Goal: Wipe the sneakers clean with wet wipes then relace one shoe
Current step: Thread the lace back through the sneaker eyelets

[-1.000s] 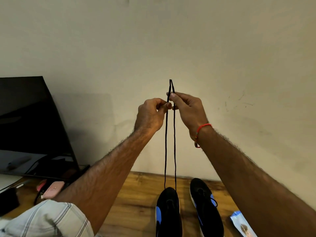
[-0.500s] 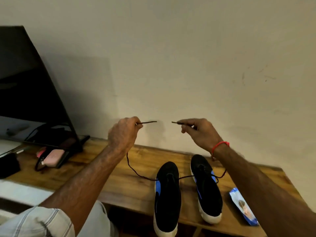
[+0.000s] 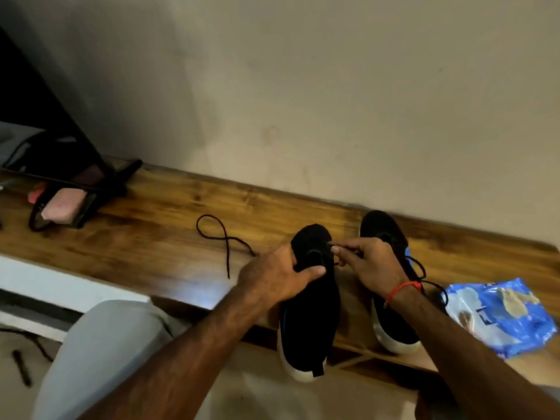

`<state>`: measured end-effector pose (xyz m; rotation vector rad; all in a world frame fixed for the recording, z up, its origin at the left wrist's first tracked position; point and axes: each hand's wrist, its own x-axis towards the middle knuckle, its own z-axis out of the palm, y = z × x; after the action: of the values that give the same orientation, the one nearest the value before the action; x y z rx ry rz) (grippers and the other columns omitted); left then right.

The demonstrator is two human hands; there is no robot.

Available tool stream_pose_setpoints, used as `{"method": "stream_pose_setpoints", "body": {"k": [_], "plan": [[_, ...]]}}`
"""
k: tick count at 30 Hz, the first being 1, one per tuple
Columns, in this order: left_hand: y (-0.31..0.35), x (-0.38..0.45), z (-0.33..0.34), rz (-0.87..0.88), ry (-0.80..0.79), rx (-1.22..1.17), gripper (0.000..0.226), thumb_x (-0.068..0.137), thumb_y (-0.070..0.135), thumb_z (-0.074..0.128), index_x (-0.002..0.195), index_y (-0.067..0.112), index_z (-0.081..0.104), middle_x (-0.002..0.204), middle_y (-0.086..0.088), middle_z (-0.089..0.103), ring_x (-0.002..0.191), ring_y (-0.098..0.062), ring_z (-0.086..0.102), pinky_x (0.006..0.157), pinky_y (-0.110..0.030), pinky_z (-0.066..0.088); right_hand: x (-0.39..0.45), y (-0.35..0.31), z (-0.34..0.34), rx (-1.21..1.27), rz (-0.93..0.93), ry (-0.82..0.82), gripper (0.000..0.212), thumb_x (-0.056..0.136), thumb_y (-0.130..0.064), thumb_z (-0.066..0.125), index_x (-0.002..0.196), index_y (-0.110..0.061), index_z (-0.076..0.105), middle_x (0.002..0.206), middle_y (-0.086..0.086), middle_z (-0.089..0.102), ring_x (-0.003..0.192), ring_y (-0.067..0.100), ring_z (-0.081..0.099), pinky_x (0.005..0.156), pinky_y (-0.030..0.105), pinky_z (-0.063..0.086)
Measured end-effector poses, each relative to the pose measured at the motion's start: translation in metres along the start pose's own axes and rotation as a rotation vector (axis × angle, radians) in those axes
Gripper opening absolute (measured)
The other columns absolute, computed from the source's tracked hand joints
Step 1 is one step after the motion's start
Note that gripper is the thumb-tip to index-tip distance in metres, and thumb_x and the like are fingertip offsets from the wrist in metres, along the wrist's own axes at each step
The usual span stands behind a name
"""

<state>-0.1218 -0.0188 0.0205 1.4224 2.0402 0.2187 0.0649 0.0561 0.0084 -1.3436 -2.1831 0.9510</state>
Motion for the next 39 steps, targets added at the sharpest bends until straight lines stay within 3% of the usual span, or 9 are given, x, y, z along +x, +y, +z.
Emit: {"method": "stream_pose_setpoints", "body": {"k": [3, 6, 10, 15, 20, 23, 26, 31, 39], "plan": [[0.002, 0.01, 0.009, 0.011, -0.038, 0.086, 0.061, 0.077, 0.081, 0.06, 0.107, 0.028, 0.053, 0.096, 0.006, 0.058, 0.087, -0.016, 0.06, 0.071, -0.033, 0.053, 0.01, 0.011, 0.012, 0.032, 0.014, -0.032, 0.016, 0.094, -0.022, 0.067, 0.107, -0.023, 0.075, 0.072, -0.01, 0.071, 0.074, -0.002, 0.067, 0.075, 0.016, 0.051], [-0.003, 0.019, 0.012, -0.02, -0.059, 0.056, 0.053, 0.083, 0.07, 0.062, 0.115, 0.028, 0.061, 0.103, 0.004, 0.06, 0.086, -0.015, 0.063, 0.073, -0.038, 0.06, 0.019, 0.019, 0.02, 0.034, 0.046, -0.048, 0.01, 0.093, -0.022, 0.068, 0.099, -0.026, 0.075, 0.073, -0.009, 0.072, 0.074, -0.004, 0.066, 0.074, 0.014, 0.051], [-0.008, 0.025, 0.012, -0.049, -0.103, -0.157, 0.028, 0.096, 0.04, 0.059, 0.12, 0.028, 0.067, 0.093, 0.005, 0.068, 0.071, -0.021, 0.073, 0.055, -0.042, 0.063, 0.02, 0.028, 0.028, 0.047, 0.092, -0.073, 0.012, 0.094, -0.021, 0.067, 0.098, -0.027, 0.076, 0.072, -0.008, 0.071, 0.07, -0.005, 0.064, 0.07, 0.008, 0.047], [-0.017, 0.03, 0.01, -0.156, -0.178, -0.419, 0.022, 0.103, 0.022, 0.051, 0.115, 0.025, 0.069, 0.1, -0.003, 0.069, 0.077, -0.013, 0.065, 0.046, -0.025, 0.054, 0.021, 0.025, 0.032, 0.062, 0.084, -0.083, 0.013, 0.092, -0.02, 0.069, 0.098, -0.027, 0.078, 0.076, -0.014, 0.071, 0.071, -0.008, 0.062, 0.067, 0.006, 0.043], [-0.021, 0.031, 0.009, -0.228, -0.235, -0.559, 0.019, 0.105, 0.018, 0.051, 0.105, 0.023, 0.069, 0.087, 0.0, 0.066, 0.069, -0.01, 0.063, 0.044, -0.022, 0.048, 0.021, 0.014, 0.034, -0.001, 0.032, -0.068, 0.008, 0.086, -0.03, 0.075, 0.093, -0.031, 0.079, 0.088, -0.02, 0.073, 0.082, -0.01, 0.063, 0.076, 0.012, 0.048], [-0.021, 0.029, 0.008, -0.249, -0.245, -0.599, 0.018, 0.106, 0.018, 0.05, 0.108, 0.02, 0.068, 0.089, -0.001, 0.067, 0.071, -0.011, 0.063, 0.043, -0.021, 0.048, 0.022, 0.007, 0.038, -0.085, 0.044, -0.086, 0.003, 0.085, -0.032, 0.075, 0.083, -0.034, 0.075, 0.083, -0.016, 0.072, 0.083, -0.001, 0.065, 0.077, 0.026, 0.056], [-0.019, 0.026, 0.007, -0.258, -0.238, -0.626, 0.017, 0.106, 0.018, 0.051, 0.109, 0.019, 0.067, 0.094, -0.002, 0.066, 0.075, -0.012, 0.063, 0.042, -0.019, 0.047, 0.024, 0.002, 0.044, -0.223, 0.107, -0.136, 0.016, 0.082, -0.036, 0.07, 0.068, -0.039, 0.065, 0.08, -0.017, 0.067, 0.084, 0.006, 0.063, 0.076, 0.038, 0.058], [-0.014, 0.024, 0.007, -0.24, -0.223, -0.622, 0.016, 0.106, 0.018, 0.051, 0.107, 0.018, 0.067, 0.09, 0.0, 0.065, 0.073, -0.01, 0.062, 0.042, -0.02, 0.047, 0.022, 0.001, 0.052, -0.316, 0.192, -0.128, 0.023, 0.08, -0.041, 0.071, 0.061, -0.038, 0.059, 0.088, -0.014, 0.063, 0.09, 0.011, 0.061, 0.078, 0.04, 0.058], [-0.01, 0.021, 0.005, -0.222, -0.222, -0.641, 0.017, 0.106, 0.019, 0.051, 0.111, 0.02, 0.067, 0.093, 0.0, 0.067, 0.073, -0.008, 0.064, 0.043, -0.021, 0.049, 0.015, 0.001, 0.059, -0.335, 0.268, -0.013, 0.018, 0.08, -0.047, 0.068, 0.067, -0.037, 0.061, 0.091, -0.01, 0.066, 0.089, 0.014, 0.064, 0.074, 0.041, 0.059]]}}
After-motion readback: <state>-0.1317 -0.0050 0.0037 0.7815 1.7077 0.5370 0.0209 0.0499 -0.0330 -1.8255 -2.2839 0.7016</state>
